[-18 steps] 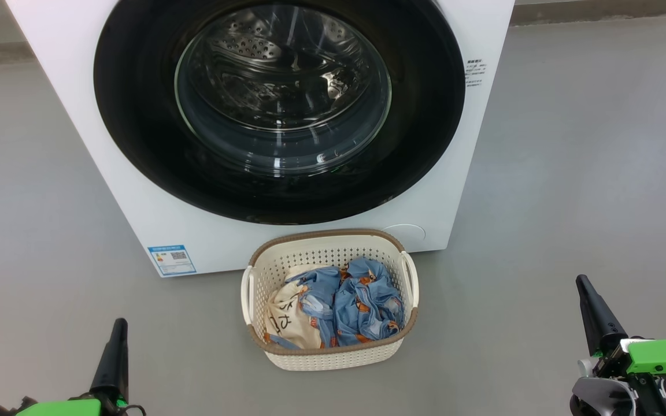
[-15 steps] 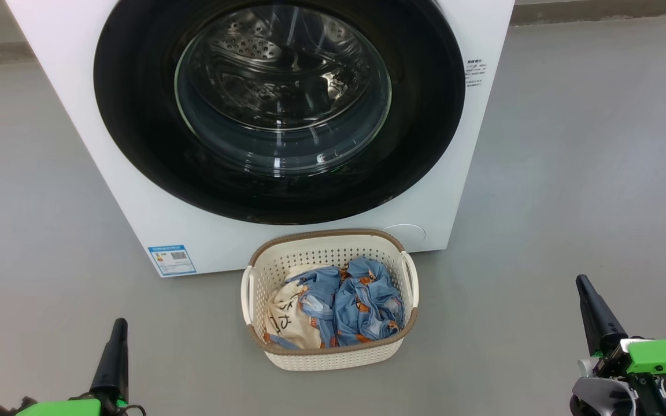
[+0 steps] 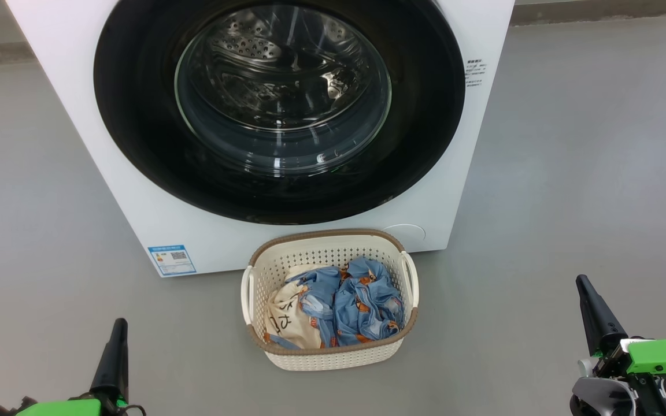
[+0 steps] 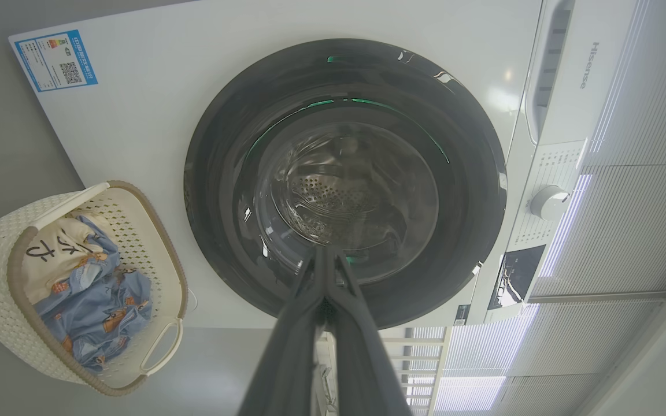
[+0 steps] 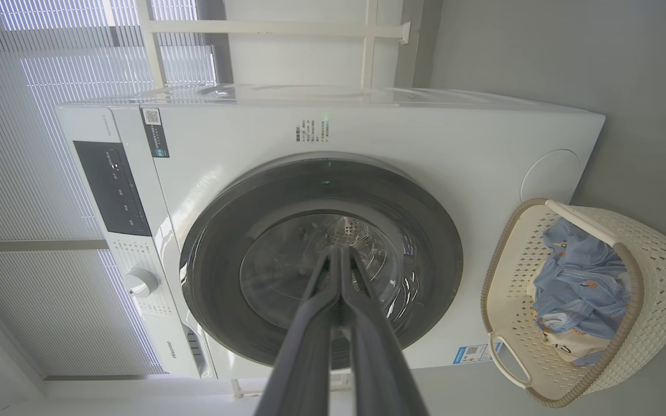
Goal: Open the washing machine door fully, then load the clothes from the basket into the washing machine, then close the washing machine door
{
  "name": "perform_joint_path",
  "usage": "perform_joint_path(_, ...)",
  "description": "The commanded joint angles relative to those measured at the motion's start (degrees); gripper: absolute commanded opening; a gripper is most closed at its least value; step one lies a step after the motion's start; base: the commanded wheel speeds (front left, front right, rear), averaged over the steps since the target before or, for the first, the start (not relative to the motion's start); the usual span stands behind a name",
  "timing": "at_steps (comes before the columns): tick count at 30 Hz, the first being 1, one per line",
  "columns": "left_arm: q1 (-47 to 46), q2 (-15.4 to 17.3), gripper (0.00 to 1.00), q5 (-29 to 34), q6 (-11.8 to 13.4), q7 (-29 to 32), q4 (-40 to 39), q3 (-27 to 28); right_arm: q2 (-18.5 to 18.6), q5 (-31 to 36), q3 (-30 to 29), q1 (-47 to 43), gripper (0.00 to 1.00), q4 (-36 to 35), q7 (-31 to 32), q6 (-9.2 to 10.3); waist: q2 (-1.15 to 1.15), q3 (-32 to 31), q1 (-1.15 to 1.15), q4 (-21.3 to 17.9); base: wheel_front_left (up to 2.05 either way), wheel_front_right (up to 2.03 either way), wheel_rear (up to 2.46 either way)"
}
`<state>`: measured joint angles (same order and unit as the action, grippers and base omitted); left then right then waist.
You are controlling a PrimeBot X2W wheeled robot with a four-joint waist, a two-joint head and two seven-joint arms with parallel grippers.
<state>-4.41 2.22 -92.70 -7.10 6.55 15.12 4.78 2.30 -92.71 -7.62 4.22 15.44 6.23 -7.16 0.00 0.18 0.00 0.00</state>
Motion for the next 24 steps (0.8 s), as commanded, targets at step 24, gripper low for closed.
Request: perform_joint_path(24,-1.8,0.7,0.00,0.5,-0.4,-0.1,-1.1,1.7,0.6,0.5,1.1,2.0,0.00,-1.4,0.2,-0.33,0.00,0.0,0.00,0.0,0.00,0.00,0.00)
